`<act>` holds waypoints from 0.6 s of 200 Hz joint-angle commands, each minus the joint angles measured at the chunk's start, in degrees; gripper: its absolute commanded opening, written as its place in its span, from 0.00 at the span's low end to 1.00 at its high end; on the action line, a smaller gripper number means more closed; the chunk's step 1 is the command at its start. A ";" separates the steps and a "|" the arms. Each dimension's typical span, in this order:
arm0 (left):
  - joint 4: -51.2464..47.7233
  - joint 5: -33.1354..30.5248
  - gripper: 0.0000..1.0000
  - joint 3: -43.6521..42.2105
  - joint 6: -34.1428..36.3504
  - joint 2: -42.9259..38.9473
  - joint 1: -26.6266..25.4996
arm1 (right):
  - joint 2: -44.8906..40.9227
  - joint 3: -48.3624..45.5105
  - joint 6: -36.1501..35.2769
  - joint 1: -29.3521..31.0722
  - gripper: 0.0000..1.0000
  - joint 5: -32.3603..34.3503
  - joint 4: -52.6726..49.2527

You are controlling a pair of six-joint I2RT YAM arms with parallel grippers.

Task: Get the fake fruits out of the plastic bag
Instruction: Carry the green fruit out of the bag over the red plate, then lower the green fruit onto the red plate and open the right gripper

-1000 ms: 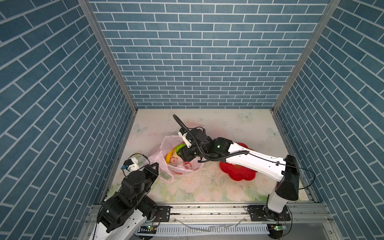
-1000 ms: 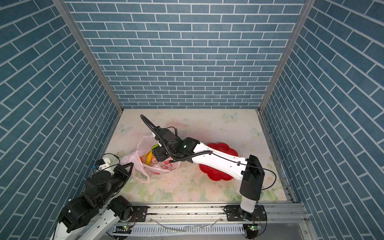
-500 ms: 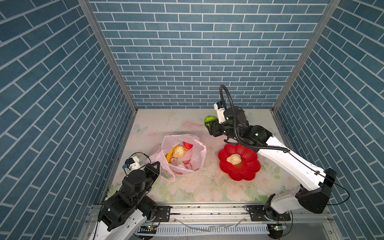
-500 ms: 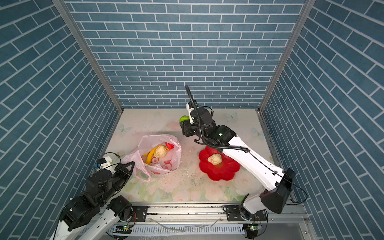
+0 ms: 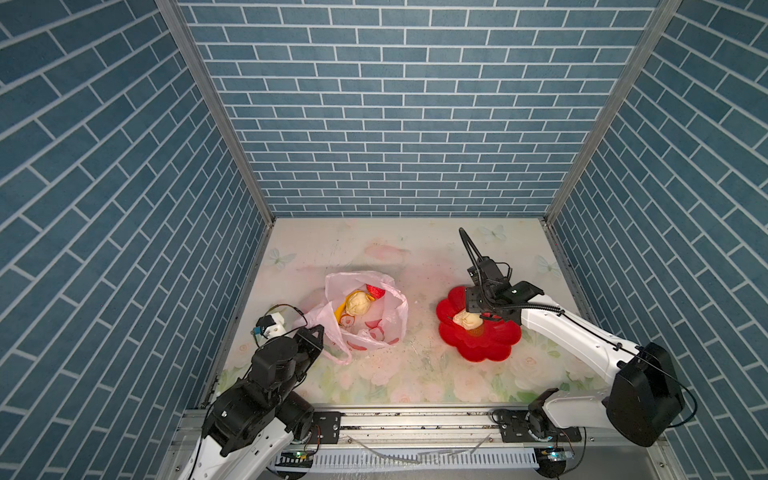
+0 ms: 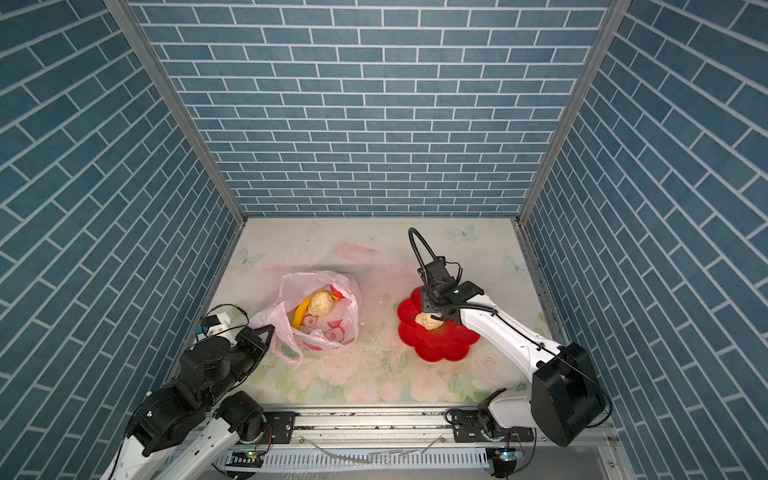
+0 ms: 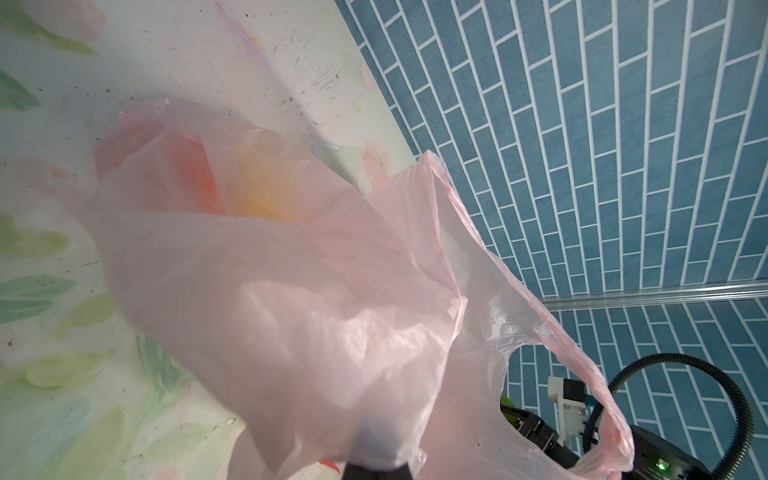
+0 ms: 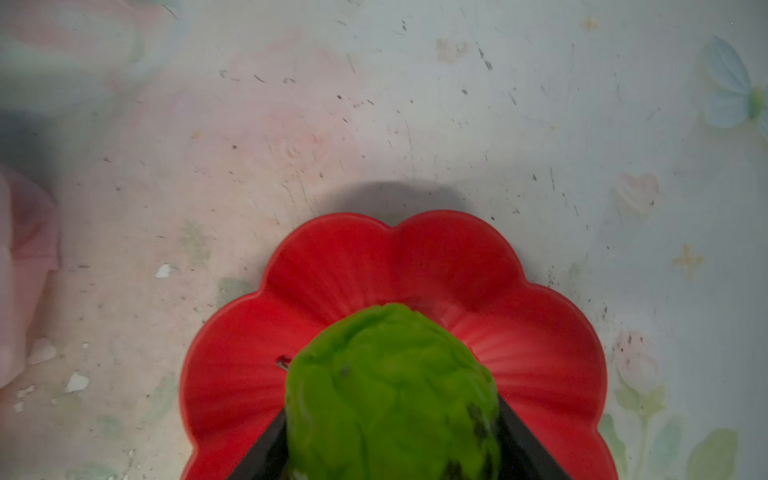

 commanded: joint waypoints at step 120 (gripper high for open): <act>0.52 0.55 0.00 -1.04 1.04 -0.53 0.35 | 9.96 -5.14 3.55 -4.81 0.67 0.62 4.96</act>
